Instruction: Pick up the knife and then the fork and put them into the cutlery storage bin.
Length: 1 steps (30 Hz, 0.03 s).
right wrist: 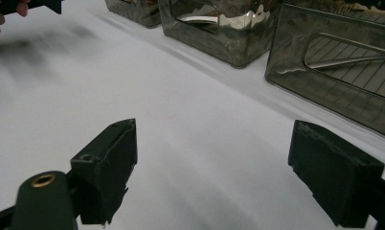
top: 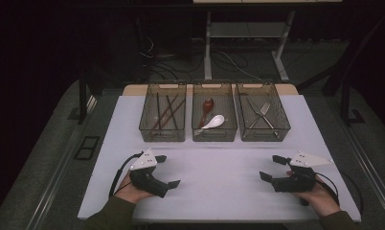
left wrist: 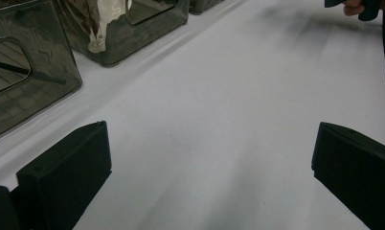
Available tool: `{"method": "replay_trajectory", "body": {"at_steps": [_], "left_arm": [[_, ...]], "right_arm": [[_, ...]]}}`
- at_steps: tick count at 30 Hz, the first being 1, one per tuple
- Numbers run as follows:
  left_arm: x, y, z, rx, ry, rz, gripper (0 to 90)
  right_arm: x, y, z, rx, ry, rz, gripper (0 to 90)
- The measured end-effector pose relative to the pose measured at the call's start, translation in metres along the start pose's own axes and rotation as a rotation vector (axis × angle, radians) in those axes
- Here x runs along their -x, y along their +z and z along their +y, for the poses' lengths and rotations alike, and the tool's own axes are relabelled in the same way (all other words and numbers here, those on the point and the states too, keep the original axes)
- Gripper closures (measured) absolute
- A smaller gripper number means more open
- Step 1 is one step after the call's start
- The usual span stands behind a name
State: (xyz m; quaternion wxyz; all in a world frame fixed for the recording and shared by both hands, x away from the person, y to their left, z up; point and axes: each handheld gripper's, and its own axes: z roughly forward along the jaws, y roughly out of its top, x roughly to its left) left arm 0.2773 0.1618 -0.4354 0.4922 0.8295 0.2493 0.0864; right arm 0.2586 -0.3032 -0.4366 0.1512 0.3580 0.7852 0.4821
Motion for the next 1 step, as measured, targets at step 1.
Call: {"method": "replay_trajectory", "body": {"at_steps": [1], "left_arm": [[-0.0001, 0.0000, 0.0000, 0.000, 0.000, 0.000, 0.0]], "right_arm": [[0.0001, -0.0001, 0.0000, -0.001, 0.001, 0.001, 17.2]]}}
